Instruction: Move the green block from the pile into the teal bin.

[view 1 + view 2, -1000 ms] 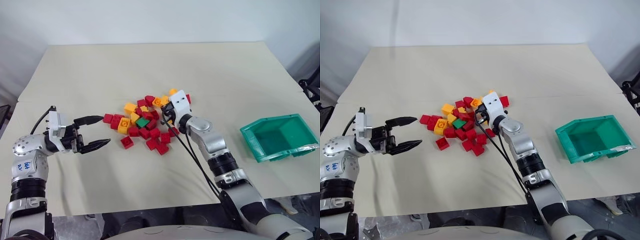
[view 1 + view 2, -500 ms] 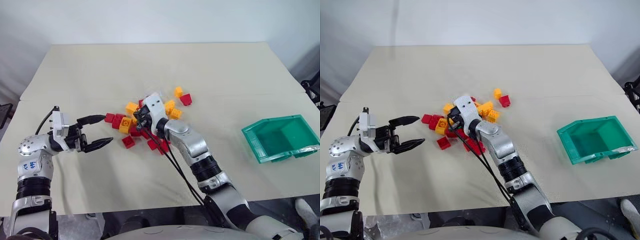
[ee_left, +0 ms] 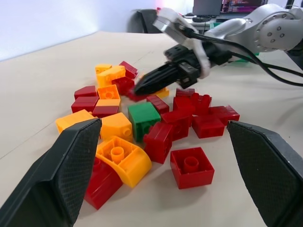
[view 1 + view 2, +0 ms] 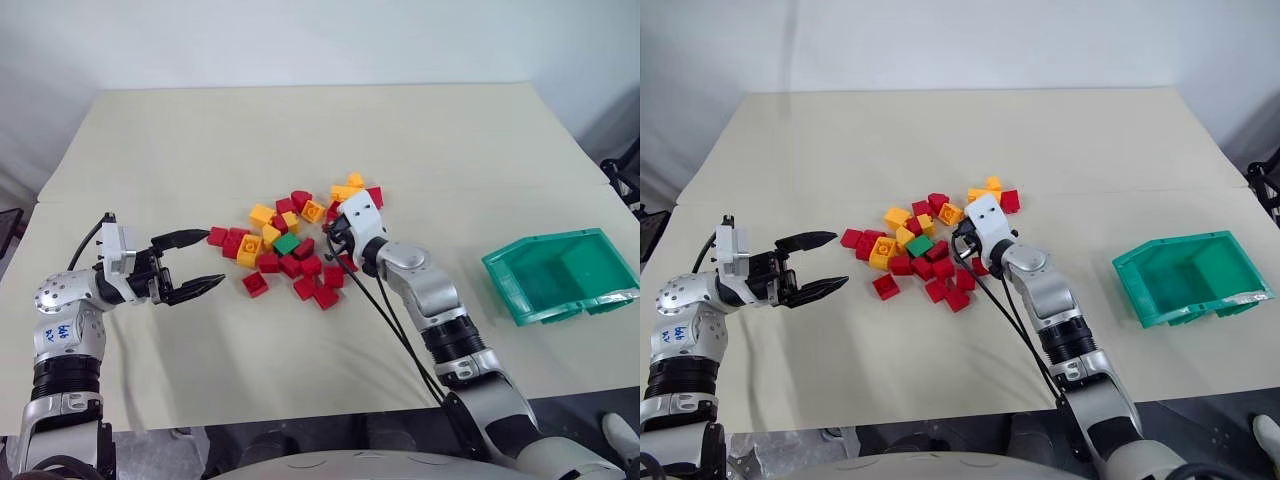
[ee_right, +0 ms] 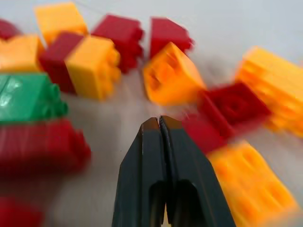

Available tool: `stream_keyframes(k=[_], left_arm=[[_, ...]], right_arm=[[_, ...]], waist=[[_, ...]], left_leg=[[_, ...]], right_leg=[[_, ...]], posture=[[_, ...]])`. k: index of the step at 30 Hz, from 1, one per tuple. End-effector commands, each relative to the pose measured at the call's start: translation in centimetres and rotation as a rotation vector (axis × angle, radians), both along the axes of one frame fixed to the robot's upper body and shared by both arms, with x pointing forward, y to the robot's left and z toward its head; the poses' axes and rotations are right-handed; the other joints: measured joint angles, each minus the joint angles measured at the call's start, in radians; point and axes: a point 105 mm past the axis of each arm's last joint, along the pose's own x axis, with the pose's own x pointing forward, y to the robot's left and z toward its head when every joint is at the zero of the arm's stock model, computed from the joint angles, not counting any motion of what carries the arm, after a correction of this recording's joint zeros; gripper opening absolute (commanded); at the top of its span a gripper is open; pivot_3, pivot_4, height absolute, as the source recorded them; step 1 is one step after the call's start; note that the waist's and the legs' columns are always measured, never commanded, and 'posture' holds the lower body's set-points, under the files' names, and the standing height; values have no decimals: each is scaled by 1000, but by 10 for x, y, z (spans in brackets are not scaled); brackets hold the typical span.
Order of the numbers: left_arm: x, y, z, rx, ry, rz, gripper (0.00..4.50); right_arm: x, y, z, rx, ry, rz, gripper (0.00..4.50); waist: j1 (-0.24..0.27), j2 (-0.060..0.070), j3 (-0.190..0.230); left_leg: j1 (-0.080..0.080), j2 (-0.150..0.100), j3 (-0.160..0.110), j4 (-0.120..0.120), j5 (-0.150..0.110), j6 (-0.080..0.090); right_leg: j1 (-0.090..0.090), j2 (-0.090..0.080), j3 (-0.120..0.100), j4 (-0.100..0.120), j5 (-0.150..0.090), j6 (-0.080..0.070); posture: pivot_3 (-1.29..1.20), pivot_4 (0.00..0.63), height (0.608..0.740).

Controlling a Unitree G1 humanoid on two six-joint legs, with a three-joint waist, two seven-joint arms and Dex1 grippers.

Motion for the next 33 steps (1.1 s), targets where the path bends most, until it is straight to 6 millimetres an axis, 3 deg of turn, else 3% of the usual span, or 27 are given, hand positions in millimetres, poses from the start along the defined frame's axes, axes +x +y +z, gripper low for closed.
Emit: stream_keyframes(k=[1,4,6,11,14,18,25,28,33], left_arm=[[-1,3,7,5,-35,3,4500],[0,1,7,5,-32,-8,4500],[0,1,6,6,-29,-15,4500],[0,0,5,11,-21,-27,4500],[0,1,5,15,-17,-38,4500],[1,3,7,18,-15,-42,4500],[-1,10,10,30,-16,-45,4500],[-1,11,9,39,-20,-42,4500],[-2,8,8,20,-37,-30,4500]], right_arm=[[-21,-5,42,61,-95,119,55],[-44,-28,55,35,-120,216,55],[-53,-39,56,10,-99,248,545],[-70,-71,63,-6,-44,292,2123],[-81,-100,66,-95,-37,274,3154],[-98,-121,70,-143,2,259,4475],[-120,-139,72,-209,64,248,4475],[-118,-130,79,-208,54,245,4475],[-86,-80,88,-161,48,266,4475]], waist=[[0,0,0],[6,0,0],[17,0,0],[31,0,0],[35,0,0],[44,0,0],[55,-1,0],[55,-1,0],[40,-1,0]], left_leg=[[0,0,1,0,0,0],[-1,0,0,1,0,0],[-1,-1,0,1,0,0],[-2,0,2,2,0,0],[-2,-1,2,2,0,1],[-2,-1,2,2,0,1],[-2,-1,3,3,0,1],[-2,-1,3,3,0,1],[0,0,4,4,0,0]], right_leg=[[0,0,0,0,0,0],[-1,0,0,0,0,0],[-1,0,0,0,0,0],[-1,-1,0,0,0,0],[-1,-1,0,0,0,0],[-1,-1,0,-1,0,0],[-1,-1,0,0,0,0],[-1,-2,0,0,0,0],[-1,-2,1,2,0,0]], posture=[[0,150,740],[0,150,740],[0,150,740],[0,150,740],[0,150,740],[0,150,740],[0,150,740],[0,150,740],[0,150,740]])
